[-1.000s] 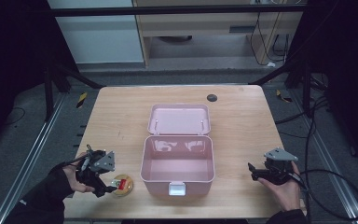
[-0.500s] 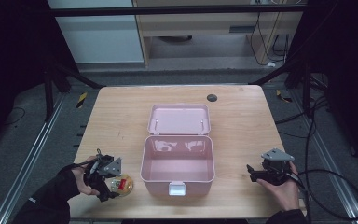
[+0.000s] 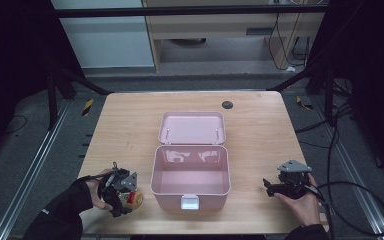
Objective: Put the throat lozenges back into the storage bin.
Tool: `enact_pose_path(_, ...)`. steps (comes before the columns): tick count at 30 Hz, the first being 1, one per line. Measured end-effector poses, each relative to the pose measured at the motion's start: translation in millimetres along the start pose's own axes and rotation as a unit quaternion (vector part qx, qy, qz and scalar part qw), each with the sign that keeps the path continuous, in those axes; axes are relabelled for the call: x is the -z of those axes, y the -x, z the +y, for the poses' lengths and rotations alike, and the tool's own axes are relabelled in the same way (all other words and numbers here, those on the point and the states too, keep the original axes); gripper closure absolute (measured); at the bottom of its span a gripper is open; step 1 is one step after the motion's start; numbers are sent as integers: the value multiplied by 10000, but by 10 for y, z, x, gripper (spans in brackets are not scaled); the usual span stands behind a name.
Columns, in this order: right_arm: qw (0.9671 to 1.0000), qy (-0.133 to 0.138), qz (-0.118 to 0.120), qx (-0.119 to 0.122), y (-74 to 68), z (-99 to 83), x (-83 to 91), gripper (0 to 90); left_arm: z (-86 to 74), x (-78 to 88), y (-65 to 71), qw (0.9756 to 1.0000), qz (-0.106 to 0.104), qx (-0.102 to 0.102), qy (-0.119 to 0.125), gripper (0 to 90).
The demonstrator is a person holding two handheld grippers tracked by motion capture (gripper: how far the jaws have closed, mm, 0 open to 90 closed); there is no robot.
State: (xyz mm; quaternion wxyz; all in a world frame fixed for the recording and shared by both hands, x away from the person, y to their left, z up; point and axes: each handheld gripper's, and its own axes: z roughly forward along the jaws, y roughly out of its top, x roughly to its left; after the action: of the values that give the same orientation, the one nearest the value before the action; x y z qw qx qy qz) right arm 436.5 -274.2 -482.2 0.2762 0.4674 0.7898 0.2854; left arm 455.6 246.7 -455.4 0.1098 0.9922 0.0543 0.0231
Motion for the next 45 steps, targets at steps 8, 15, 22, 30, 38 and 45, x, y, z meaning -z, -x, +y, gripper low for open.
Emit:
enact_pose_path(8,10000,-49,21,50,-12,-4,-20,38,3,-112,-45,9999,-75,-13,-98,107)
enact_pose_path(15,10000,-59,39,61,-15,-3,-24,40,3,-161,-68,9997,-133,16,-195,164)
enact_pose_path(22,9999,-67,48,67,-15,-4,-23,40,-8,-120,-59,9998,-116,72,-121,193)
enact_pose_path(30,9999,-94,35,68,-15,-4,-23,40,-57,127,-10,9995,-88,247,159,194)
enact_pose_path(38,9999,-110,38,30,-11,-7,-26,41,-33,491,43,9985,85,286,456,194)
enact_pose_path(45,9999,-122,46,46,-15,-9,-32,41,53,822,58,9981,171,334,489,194)
